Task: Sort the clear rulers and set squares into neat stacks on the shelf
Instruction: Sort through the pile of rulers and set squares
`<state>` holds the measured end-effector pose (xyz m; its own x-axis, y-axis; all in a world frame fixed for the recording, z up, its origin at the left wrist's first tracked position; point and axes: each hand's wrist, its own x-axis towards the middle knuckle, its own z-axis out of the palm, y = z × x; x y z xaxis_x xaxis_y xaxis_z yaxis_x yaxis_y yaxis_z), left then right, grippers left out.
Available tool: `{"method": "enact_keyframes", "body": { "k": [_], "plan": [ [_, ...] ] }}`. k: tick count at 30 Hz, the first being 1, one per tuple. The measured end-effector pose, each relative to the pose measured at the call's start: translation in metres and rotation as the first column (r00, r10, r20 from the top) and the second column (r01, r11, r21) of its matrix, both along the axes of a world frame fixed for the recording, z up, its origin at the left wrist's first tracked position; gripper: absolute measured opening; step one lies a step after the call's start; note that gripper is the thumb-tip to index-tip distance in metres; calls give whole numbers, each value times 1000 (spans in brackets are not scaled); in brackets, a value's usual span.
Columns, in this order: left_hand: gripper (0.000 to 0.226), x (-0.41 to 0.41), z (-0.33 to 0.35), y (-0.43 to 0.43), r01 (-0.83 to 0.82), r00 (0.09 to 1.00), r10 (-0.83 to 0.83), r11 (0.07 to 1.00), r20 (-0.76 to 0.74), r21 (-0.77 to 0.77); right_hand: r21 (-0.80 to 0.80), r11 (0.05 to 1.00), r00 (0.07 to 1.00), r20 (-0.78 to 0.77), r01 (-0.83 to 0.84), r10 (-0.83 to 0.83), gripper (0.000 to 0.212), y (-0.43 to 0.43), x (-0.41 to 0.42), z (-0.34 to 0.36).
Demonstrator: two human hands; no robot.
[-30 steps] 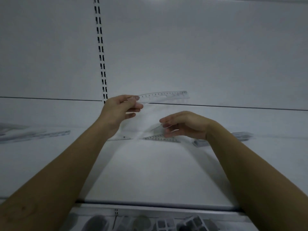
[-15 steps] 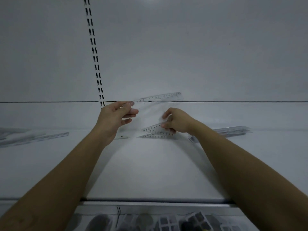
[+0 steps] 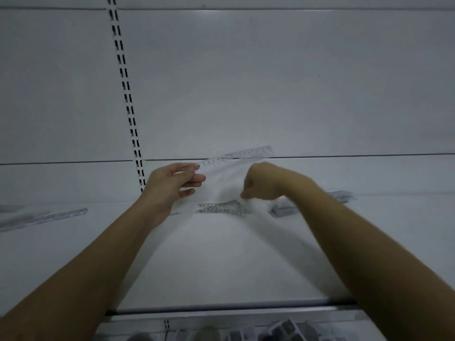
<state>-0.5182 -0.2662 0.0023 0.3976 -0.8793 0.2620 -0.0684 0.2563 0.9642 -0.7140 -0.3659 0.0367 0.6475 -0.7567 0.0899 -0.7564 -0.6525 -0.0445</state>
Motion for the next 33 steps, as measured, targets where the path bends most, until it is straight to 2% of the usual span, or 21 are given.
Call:
{"method": "enact_keyframes", "body": {
  "k": [2,5,7,9,11,14,16,18,20,22,23,27,30,33],
  "plan": [
    [14,-13,5,-8,42,999,-43,999,30,16,66,997,995,90,34,-40,25,2,-32,19],
    [14,-45,8,-29,86,990,-92,995,103,58,-77,958,906,354,276,-232,28,-20,-84,23],
    [14,-71,6,-45,110,985,-122,989,121,98,-128,928,880,386,349,-278,56,-31,-109,7],
    [13,-96,3,-63,162,978,-178,977,109,142,-136,954,927,307,266,-215,77,-37,-122,-13],
    [12,-115,0,-78,212,968,-233,960,98,184,-97,973,933,318,209,-168,67,-44,-131,-25],
    [12,-134,-3,-97,240,957,-267,949,113,206,8,977,921,333,213,-203,46,-58,-145,-23],
    [12,-141,-10,-108,161,940,-206,971,274,179,16,973,929,294,228,-223,43,-66,-152,-20],
    [14,-144,-23,-116,52,825,-126,988,551,147,8,971,935,270,238,-231,41,-72,-156,-22],
    [21,-143,-35,-117,-11,643,-114,987,758,158,2,971,948,214,241,-236,39,-79,-156,-31],
    [29,-141,-42,-119,-7,478,-132,988,868,154,14,973,960,160,232,-231,40,-84,-156,-39],
    [29,-140,-44,-119,15,437,-146,988,887,156,23,973,960,154,231,-232,40,-86,-157,-41],
    [32,-143,-45,-114,52,313,-141,990,939,131,15,968,946,209,249,-247,35,-84,-168,-46],
    [31,-144,-47,-113,49,284,-69,997,956,58,33,970,933,269,239,-239,34,-75,-173,-49],
    [26,-144,-48,-115,47,290,-49,998,956,37,81,973,941,251,214,-228,46,-65,-168,-49]
  ]
}}
